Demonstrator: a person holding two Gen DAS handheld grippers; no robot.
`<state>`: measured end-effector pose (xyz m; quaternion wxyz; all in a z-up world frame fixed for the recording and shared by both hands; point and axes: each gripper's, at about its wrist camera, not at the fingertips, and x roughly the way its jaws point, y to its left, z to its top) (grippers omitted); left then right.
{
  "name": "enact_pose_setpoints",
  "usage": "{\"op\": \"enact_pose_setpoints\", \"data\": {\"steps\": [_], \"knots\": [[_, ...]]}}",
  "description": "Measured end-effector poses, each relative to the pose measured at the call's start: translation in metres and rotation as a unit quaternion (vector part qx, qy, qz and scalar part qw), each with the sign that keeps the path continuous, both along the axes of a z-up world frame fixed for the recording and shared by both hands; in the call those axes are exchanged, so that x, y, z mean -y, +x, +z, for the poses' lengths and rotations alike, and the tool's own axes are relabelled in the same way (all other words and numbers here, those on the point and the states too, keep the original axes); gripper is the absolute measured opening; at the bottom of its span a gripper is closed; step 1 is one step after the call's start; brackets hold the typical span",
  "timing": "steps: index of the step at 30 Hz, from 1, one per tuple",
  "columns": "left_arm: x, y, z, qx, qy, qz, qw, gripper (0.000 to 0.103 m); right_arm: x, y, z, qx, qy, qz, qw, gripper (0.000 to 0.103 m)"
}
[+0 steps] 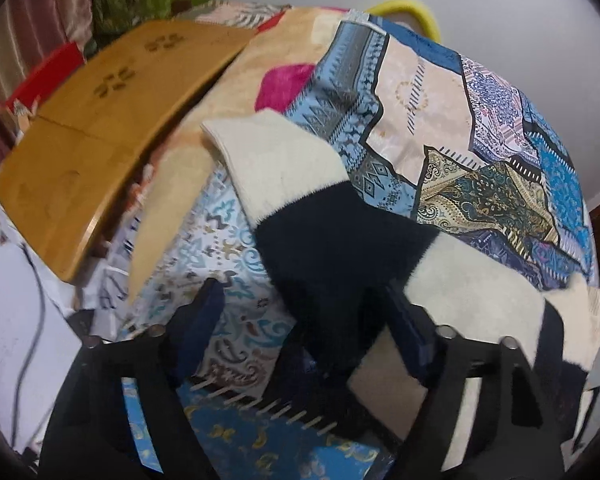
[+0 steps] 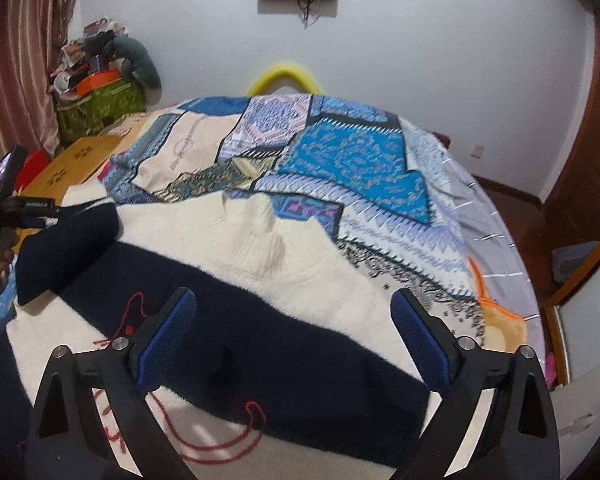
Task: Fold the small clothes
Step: 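Grasp the black-and-cream sleeve cuff with the left gripper and lift it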
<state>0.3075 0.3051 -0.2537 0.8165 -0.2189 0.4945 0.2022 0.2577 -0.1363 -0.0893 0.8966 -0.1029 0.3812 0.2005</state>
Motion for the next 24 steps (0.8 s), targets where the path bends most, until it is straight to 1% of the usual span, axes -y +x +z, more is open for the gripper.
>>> {"op": "enact_pose_setpoints", "data": {"steps": [1,2,3,4,5,6,7,9,10,12,15,17,19,24], "knots": [[-0.001,0.002,-0.002,0.001,-0.005,0.003,1.0,0.074,-0.001,0.001,-0.002,-0.004,0.0,0.003,1.0,0.095],[-0.001,0.002,-0.002,0.004,-0.008,0.003,1.0,0.071,-0.002,0.003,-0.003,-0.01,-0.001,0.006,1.0,0.095],[-0.002,0.004,-0.002,0.006,-0.011,0.001,0.9999,0.064,-0.003,0.005,-0.005,-0.014,-0.001,0.011,1.0,0.095],[-0.002,0.006,-0.003,0.007,-0.016,-0.002,0.9999,0.06,-0.004,0.006,-0.005,-0.017,-0.002,0.014,1.0,0.095],[-0.001,0.008,-0.004,0.006,-0.021,-0.005,0.9998,0.051,-0.005,0.006,-0.006,-0.019,-0.002,0.018,1.0,0.095],[-0.002,0.01,-0.004,0.004,-0.022,-0.005,0.9997,0.045,-0.007,0.006,-0.006,-0.02,-0.003,0.021,1.0,0.095],[-0.001,0.012,-0.005,0.0,-0.023,-0.005,0.9997,0.042,-0.008,0.006,-0.006,-0.021,-0.004,0.025,0.999,0.095],[-0.002,0.015,-0.007,-0.005,-0.023,-0.007,0.9997,0.029,-0.01,0.004,-0.006,-0.021,-0.006,0.03,0.999,0.095],[-0.002,0.016,-0.007,-0.008,-0.023,-0.009,0.9997,0.025,-0.011,0.004,-0.005,-0.021,-0.007,0.032,0.999,0.095],[-0.001,0.017,-0.008,-0.012,-0.026,-0.01,0.9995,0.009,-0.013,0.003,-0.004,-0.021,-0.007,0.034,0.999,0.095],[-0.001,0.017,-0.004,-0.006,-0.041,-0.013,0.999,0.007,-0.012,0.004,-0.003,-0.026,-0.005,0.034,0.999,0.095],[0.004,0.015,0.004,0.0,-0.034,-0.021,0.9992,0.007,-0.011,0.004,-0.002,-0.027,-0.004,0.032,0.999,0.095],[0.013,0.014,0.017,0.01,-0.021,-0.036,0.9991,0.006,-0.01,0.002,0.0,-0.026,-0.004,0.032,0.999,0.095],[0.034,0.009,0.057,0.049,-0.015,-0.065,0.9966,0.006,-0.007,-0.003,0.011,-0.018,-0.003,0.035,0.999,0.096]]}}
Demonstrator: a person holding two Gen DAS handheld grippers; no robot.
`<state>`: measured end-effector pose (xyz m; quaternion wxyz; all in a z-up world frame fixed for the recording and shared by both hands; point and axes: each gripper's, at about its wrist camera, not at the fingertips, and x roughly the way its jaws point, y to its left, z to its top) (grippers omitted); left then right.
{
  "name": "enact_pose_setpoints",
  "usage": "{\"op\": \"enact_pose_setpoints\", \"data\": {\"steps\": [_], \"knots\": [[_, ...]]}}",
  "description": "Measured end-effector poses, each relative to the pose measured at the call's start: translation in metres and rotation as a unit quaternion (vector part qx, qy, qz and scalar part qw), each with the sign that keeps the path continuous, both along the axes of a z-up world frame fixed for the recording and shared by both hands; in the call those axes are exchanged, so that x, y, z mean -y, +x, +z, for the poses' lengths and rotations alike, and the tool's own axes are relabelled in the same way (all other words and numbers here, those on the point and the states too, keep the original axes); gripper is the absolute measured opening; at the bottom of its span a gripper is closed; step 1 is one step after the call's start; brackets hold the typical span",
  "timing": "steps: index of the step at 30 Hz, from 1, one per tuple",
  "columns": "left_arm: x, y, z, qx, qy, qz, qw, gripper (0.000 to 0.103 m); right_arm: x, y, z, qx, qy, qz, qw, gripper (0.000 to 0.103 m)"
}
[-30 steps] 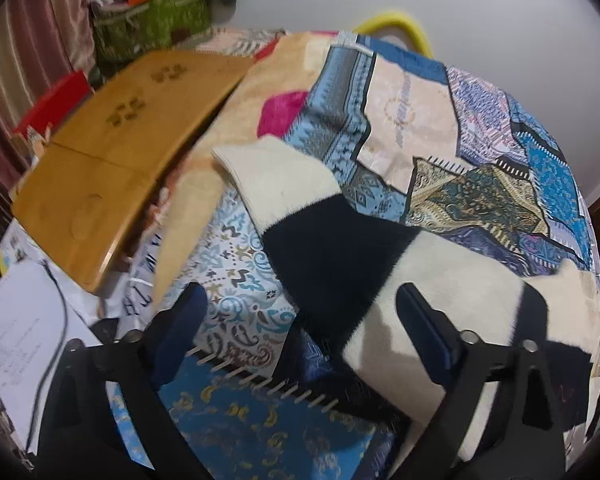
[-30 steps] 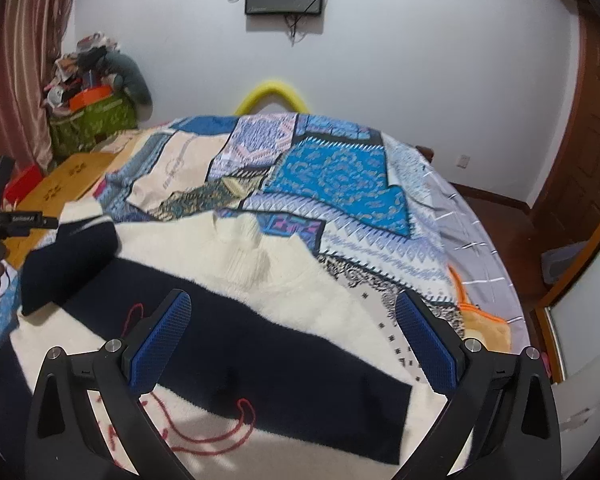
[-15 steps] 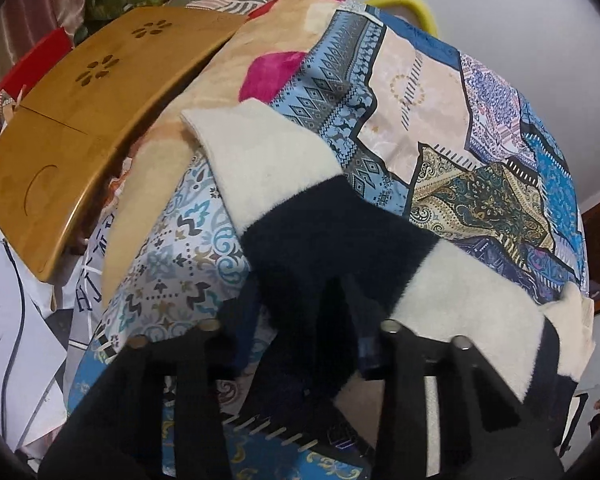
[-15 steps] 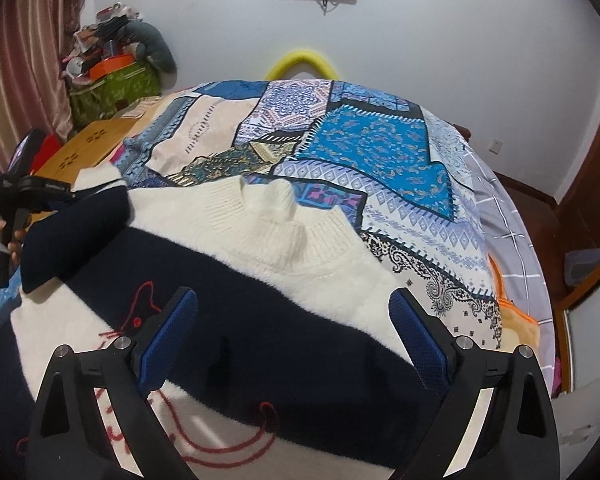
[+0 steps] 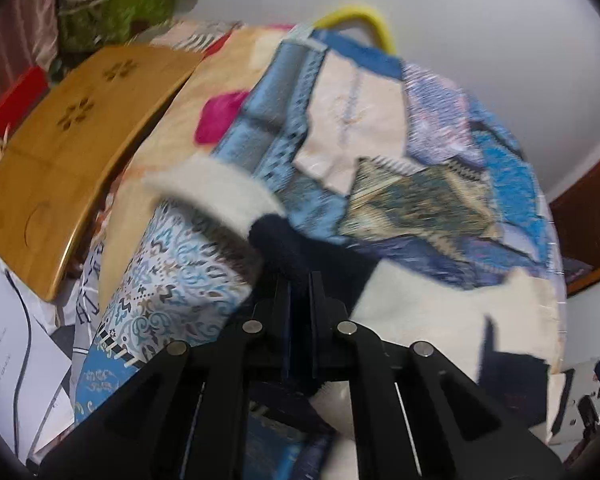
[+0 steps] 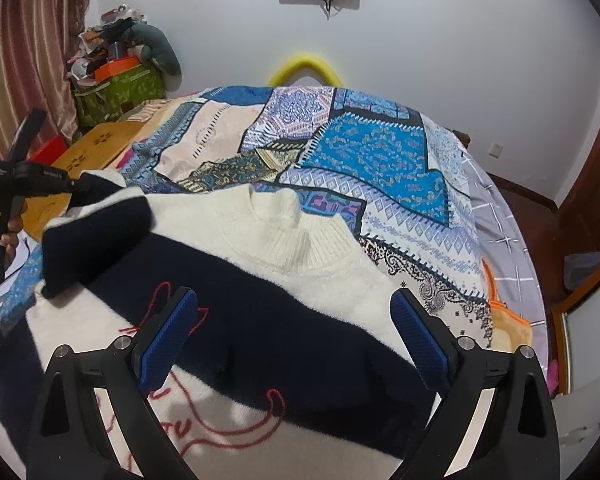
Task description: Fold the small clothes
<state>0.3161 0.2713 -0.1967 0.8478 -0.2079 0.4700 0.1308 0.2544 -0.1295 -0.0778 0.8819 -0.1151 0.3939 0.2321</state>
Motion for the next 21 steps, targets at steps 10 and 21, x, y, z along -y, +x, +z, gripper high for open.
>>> {"op": "enact_pose_setpoints", "data": {"steps": [10,21], "knots": [[0.07,-0.015,0.075,0.078,0.014,-0.072,0.9943,0.006,0.005,-0.018,0.024,0.023,0.007,0.008,1.0,0.096],[0.173,-0.023,0.097,0.11,0.005,-0.164,0.9803,0.006,0.023,-0.03,0.031,0.028,0.029,-0.001,0.999,0.096]]}}
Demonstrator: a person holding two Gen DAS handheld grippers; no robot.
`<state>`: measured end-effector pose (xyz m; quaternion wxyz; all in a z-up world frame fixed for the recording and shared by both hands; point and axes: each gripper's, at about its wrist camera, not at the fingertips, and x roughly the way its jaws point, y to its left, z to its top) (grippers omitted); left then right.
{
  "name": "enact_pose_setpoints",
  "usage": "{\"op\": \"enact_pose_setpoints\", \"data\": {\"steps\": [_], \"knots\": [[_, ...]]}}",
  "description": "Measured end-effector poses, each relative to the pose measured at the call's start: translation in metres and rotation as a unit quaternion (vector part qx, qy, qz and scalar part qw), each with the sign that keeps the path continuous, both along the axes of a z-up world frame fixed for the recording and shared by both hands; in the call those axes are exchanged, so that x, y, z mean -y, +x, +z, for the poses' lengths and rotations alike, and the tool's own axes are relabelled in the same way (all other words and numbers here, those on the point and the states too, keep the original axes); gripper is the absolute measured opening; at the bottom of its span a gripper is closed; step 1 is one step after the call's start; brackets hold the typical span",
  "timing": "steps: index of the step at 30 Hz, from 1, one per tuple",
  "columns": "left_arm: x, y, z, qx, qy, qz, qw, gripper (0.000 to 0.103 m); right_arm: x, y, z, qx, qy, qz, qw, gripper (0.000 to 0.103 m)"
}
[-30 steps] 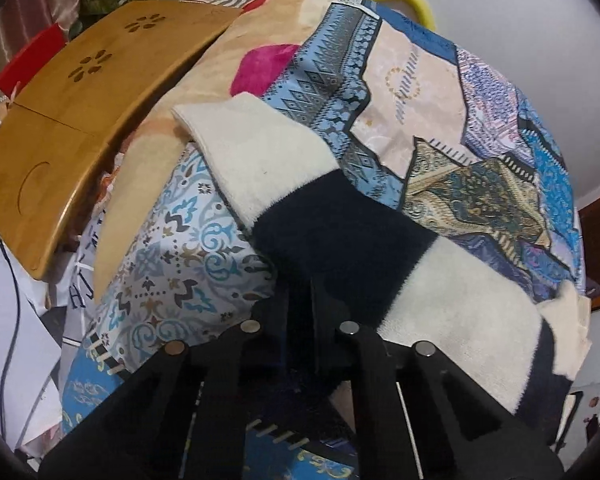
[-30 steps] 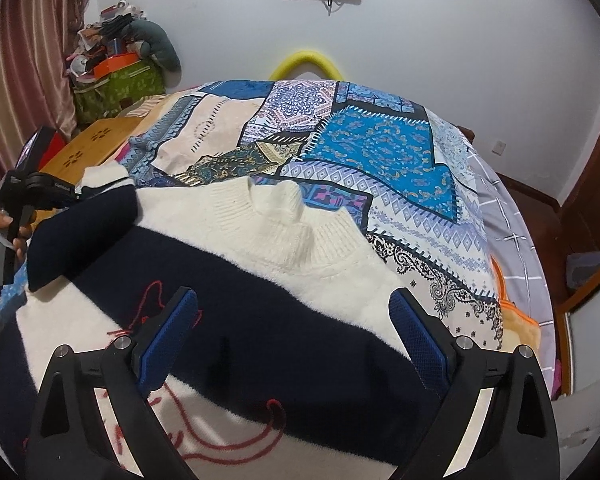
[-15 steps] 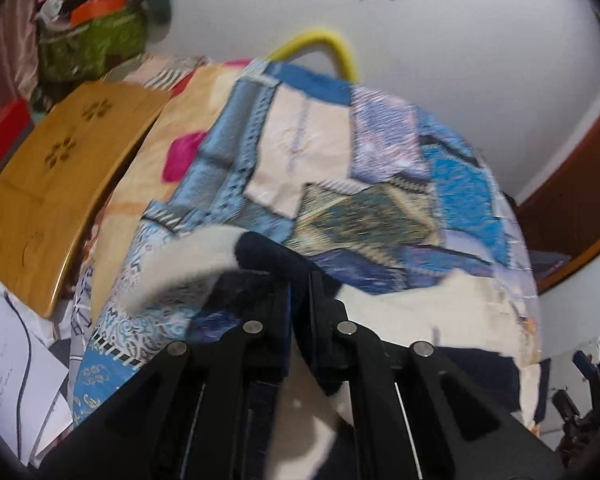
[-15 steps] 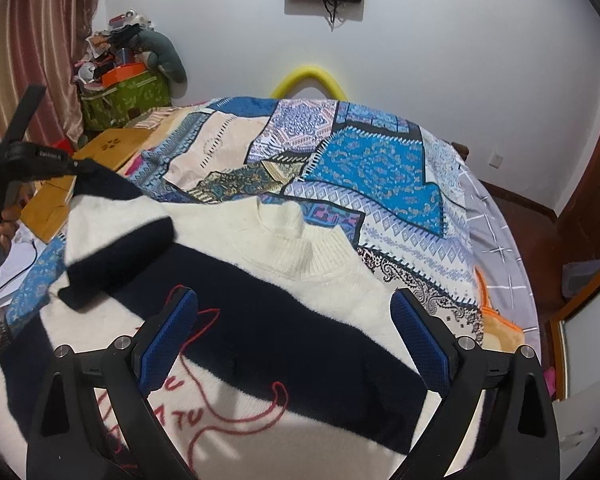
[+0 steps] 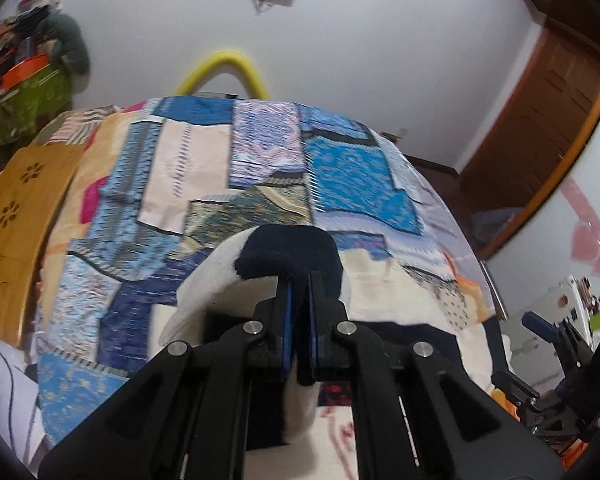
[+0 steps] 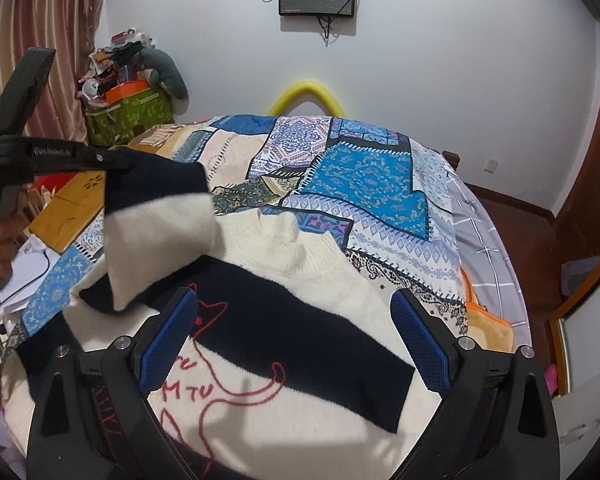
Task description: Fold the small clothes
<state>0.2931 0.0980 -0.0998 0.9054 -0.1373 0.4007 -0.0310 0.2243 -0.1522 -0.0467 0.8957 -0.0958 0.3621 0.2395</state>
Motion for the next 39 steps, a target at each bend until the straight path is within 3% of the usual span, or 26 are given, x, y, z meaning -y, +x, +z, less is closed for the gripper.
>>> {"op": "enact_pose_setpoints", "data": {"steps": [12,23,25,27,28,32,36,39], "knots": [[0.065,0.005,-0.043,-0.054,0.004,-0.052,0.9972,0.006,0.012,-0.006,-0.008,-0.015,0.005,-0.007,1.0,0.096],[0.065,-0.007,-0.035,-0.05,0.024,-0.053,0.9971,0.011,0.008,-0.011,-0.004,-0.011,0.0,-0.003,1.0,0.096],[0.061,-0.012,-0.028,-0.039,0.037,-0.045,0.9975,0.023,0.004,-0.013,-0.001,-0.007,-0.004,0.0,1.0,0.096],[0.055,-0.02,-0.02,-0.023,0.051,-0.036,0.9978,0.054,-0.001,-0.014,0.003,-0.002,-0.007,0.005,1.0,0.096],[0.052,-0.024,-0.016,-0.014,0.057,-0.029,0.9979,0.058,-0.003,-0.015,0.004,-0.001,-0.008,0.007,1.0,0.096],[0.031,-0.038,-0.001,0.006,0.081,-0.009,0.9966,0.062,-0.017,-0.017,0.01,0.006,-0.012,0.018,1.0,0.096],[0.002,-0.053,0.005,0.016,0.118,0.016,0.9928,0.073,-0.036,-0.017,0.012,0.008,-0.02,0.035,0.999,0.096],[-0.017,-0.061,0.003,0.014,0.134,0.029,0.9904,0.074,-0.055,-0.014,0.012,0.004,-0.024,0.052,0.998,0.096]]}}
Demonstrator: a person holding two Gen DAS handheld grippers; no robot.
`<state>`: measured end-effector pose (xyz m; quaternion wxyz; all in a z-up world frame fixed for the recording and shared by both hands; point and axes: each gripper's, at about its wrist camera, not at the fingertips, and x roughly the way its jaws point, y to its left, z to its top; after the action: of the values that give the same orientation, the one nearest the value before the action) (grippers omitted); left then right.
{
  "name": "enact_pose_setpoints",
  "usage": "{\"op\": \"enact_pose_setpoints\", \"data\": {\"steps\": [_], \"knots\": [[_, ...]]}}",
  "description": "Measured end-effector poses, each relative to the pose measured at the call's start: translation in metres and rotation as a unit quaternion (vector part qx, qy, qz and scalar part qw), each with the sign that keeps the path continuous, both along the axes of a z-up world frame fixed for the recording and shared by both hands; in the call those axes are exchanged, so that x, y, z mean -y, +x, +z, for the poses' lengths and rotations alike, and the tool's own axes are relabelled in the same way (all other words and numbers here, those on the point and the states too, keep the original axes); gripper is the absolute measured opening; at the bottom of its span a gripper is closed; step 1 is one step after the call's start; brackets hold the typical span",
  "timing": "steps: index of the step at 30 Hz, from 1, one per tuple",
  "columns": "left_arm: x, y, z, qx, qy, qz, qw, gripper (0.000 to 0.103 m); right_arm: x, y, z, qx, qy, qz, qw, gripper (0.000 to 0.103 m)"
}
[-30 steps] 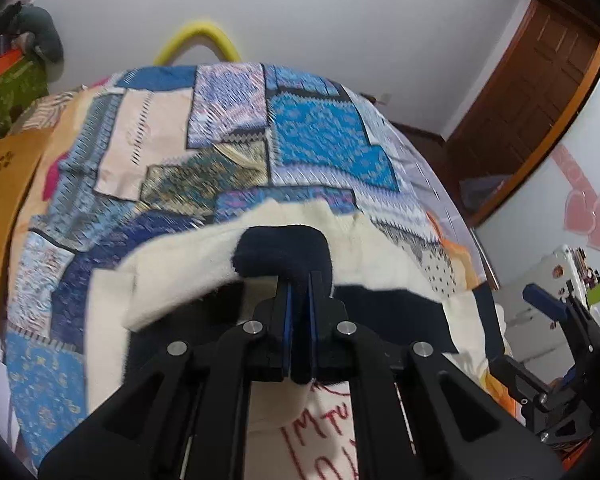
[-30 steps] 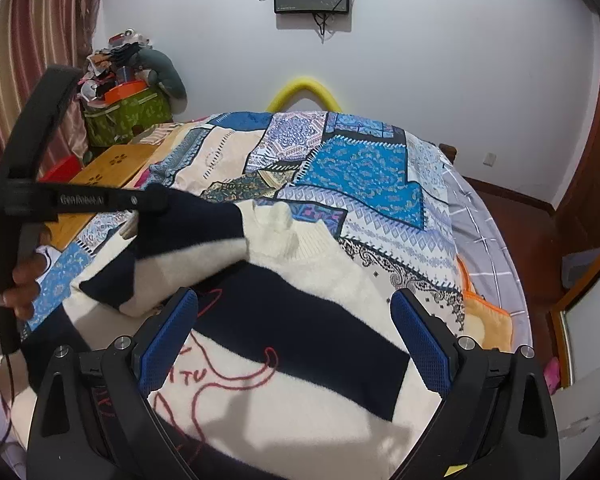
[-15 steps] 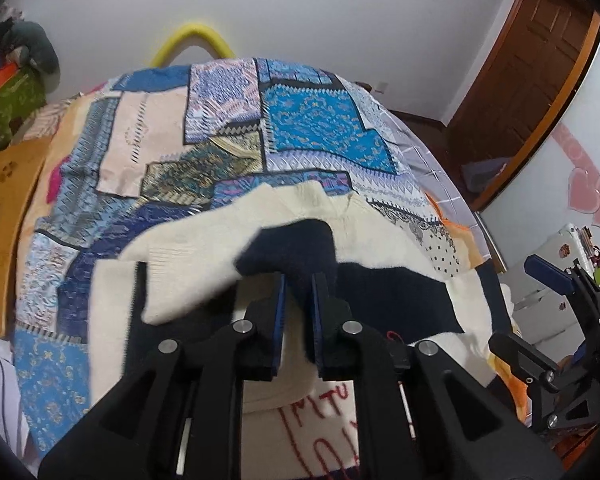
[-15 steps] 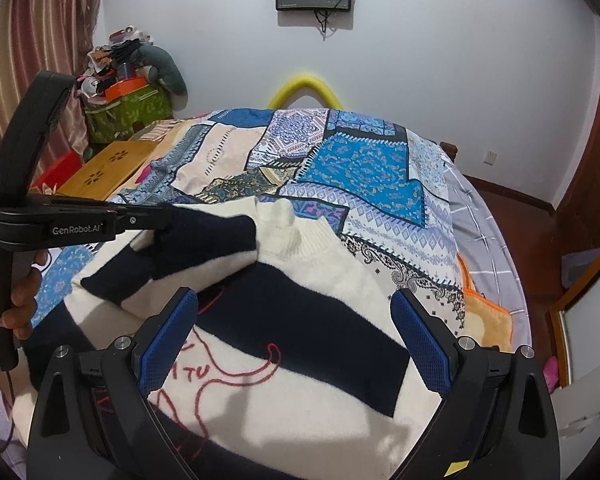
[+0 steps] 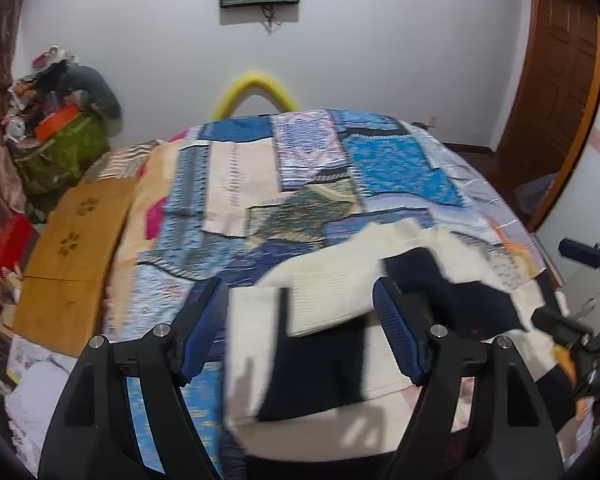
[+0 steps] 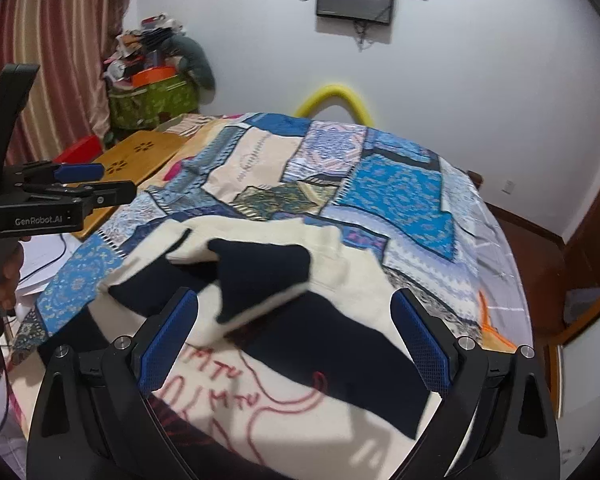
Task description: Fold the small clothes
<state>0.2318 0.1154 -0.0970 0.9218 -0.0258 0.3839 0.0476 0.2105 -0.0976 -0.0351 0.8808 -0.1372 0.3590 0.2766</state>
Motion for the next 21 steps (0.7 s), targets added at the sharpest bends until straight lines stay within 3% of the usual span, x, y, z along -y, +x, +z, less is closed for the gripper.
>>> {"op": "enact_pose_setpoints", "data": {"steps": [12,21], "knots": [[-0.071,-0.018,-0.044,-0.041,-0.01,0.041,0.9983,0.075,-0.079,0.017,-0.017,-0.026,-0.054,0.069,0.996,0.096],[-0.095,-0.015,-0.081,-0.076,-0.035,0.044,0.9955,0.075,-0.137,0.029,-0.059,-0.057,-0.12,0.128,0.983,0.096]]}}
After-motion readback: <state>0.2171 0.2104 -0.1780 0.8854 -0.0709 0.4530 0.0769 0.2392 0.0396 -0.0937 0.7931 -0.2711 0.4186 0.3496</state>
